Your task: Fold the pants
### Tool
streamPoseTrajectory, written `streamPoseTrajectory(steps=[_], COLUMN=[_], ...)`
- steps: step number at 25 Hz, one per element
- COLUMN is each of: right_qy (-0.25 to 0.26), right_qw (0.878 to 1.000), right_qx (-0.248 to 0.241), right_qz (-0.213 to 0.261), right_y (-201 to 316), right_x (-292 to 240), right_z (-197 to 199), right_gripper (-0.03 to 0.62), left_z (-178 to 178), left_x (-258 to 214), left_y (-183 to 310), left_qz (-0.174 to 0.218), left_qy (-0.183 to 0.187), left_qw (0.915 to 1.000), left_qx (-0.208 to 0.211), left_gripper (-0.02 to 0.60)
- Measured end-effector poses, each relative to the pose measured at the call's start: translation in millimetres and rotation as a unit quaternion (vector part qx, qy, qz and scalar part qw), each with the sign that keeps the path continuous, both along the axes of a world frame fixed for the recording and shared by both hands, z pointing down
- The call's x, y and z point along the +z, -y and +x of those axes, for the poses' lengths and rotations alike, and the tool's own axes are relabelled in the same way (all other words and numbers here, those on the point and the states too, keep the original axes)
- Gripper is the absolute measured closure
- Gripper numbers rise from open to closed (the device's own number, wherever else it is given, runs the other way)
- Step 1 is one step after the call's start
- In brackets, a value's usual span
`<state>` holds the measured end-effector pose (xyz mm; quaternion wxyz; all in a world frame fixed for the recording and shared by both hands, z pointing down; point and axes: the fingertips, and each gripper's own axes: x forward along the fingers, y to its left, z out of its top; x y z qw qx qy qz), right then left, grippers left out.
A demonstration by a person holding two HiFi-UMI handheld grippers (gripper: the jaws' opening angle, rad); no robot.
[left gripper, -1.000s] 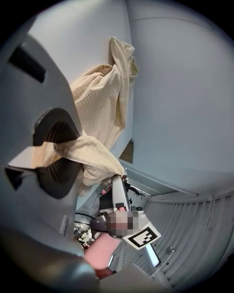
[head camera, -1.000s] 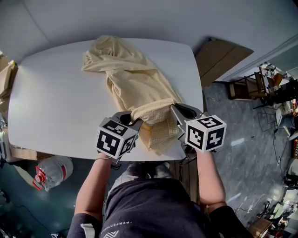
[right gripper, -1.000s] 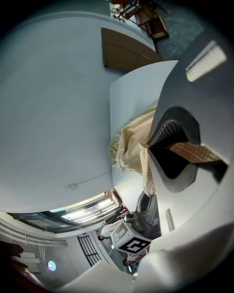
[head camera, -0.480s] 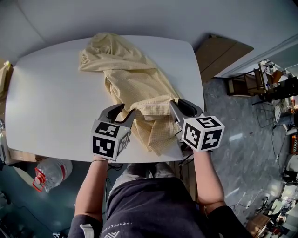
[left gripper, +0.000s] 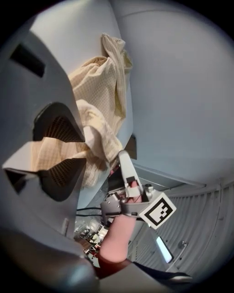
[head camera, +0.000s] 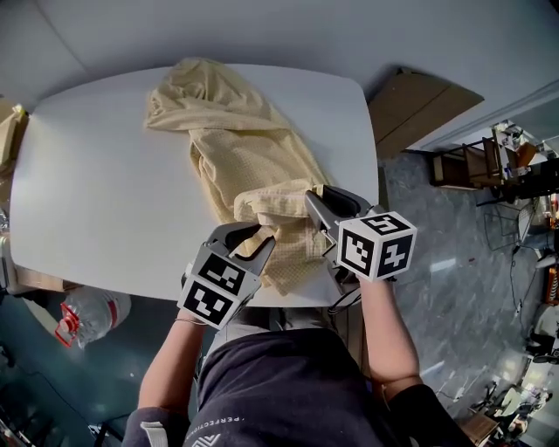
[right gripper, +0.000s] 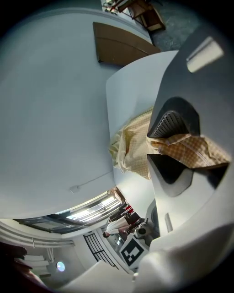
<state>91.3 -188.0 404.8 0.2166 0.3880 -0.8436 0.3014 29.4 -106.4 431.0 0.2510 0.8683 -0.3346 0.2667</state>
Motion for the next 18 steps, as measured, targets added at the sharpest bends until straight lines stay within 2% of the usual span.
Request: streamPoseTrajectory(steps=[4,7,9,12,15,18], right_qy=[0.005,0.001,-0.002,0.004,0.014,0.014], right_qw=[0.999,0.996,0.994,0.992,0.989,0.987], right_qx=[-0.046,-0.084,-0.102,-0.122,-0.139,-0.153], right_qz=[-0.018,-0.033,-0.039,-0.043,-0.046,-0.049], right_y=[0,1,-1,-4,-6,-5], right_x=[5,9,13,15,11,10], right_z=[2,3,4,4,5,12], right_gripper=[0.499,0.503,0.5,0.491,0.491,0.494], left_z=[39,63,73,79,79,76], left_x=[4,10,18,34,44,45], left_y=[-24,-31,-32,-33,-31,-25], left_qz=[-0.015,-0.021,-0.014,0.0,0.003,0.006], left_qy=[0.005,0.015,0.046,0.113,0.145,0.149], left_qw=[0.9996,0.999,0.9977,0.9918,0.9883,0.9886], left_qx=[0.025,0.037,0.048,0.061,0.049,0.018], left_gripper=[0.48,0.451,0.413,0.367,0.368,0.42])
